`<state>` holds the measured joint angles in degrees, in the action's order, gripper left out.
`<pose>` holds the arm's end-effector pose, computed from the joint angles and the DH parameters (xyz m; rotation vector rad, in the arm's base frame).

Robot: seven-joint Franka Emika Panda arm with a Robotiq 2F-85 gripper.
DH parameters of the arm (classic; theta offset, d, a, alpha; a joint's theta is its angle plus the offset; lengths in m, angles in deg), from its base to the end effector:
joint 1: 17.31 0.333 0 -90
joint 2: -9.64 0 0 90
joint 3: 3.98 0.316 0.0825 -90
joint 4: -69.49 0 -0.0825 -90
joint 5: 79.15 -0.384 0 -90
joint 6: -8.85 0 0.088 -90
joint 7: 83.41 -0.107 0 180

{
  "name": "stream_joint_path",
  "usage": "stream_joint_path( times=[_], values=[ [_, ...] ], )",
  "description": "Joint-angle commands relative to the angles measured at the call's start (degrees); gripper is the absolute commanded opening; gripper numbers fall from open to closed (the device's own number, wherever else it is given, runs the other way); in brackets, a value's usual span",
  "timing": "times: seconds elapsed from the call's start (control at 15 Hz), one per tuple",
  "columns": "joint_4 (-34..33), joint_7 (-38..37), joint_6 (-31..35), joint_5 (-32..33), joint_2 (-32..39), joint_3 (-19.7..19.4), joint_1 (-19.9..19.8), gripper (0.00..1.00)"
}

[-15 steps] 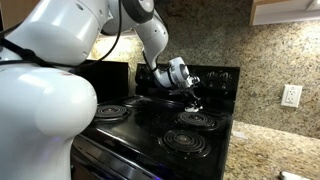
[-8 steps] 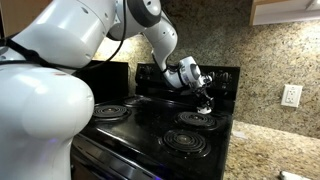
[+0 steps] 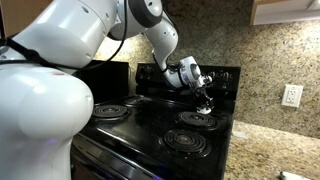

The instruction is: Use the cloth to wipe the stove

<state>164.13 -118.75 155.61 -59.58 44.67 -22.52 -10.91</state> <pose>0.7044 -0.1115 0.3030 2.6782 -0.6615 0.5384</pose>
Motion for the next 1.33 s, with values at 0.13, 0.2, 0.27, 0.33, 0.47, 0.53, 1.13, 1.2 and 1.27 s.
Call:
stream_joint_path(
  times=[0.13, 0.2, 0.27, 0.33, 0.47, 0.53, 1.13, 1.2, 1.27],
  values=[
    [4.50, 14.05, 0.20, -10.25, -3.96, 7.86, -8.00, 0.08],
    [5.97, 16.69, 0.18, -12.00, -5.01, 9.26, -8.63, 0.08],
    [6.75, 18.68, 0.43, -13.02, -5.61, 10.00, -9.15, 0.09],
    [7.75, 20.02, 0.73, -13.39, -6.27, 10.20, -9.35, 0.08],
    [10.43, 22.24, 3.04, -13.30, -7.66, 10.01, -10.01, 0.08],
    [11.71, 22.82, 4.96, -12.54, -8.02, 9.44, -10.00, 0.08],
    [14.92, 28.88, 15.36, -12.26, -6.56, 7.64, -12.16, 0.08],
    [14.28, 29.17, 15.30, -12.46, -6.14, 7.59, -12.67, 0.08],
    [13.53, 29.36, 15.17, -12.67, -5.68, 7.47, -13.26, 0.08]
  ],
)
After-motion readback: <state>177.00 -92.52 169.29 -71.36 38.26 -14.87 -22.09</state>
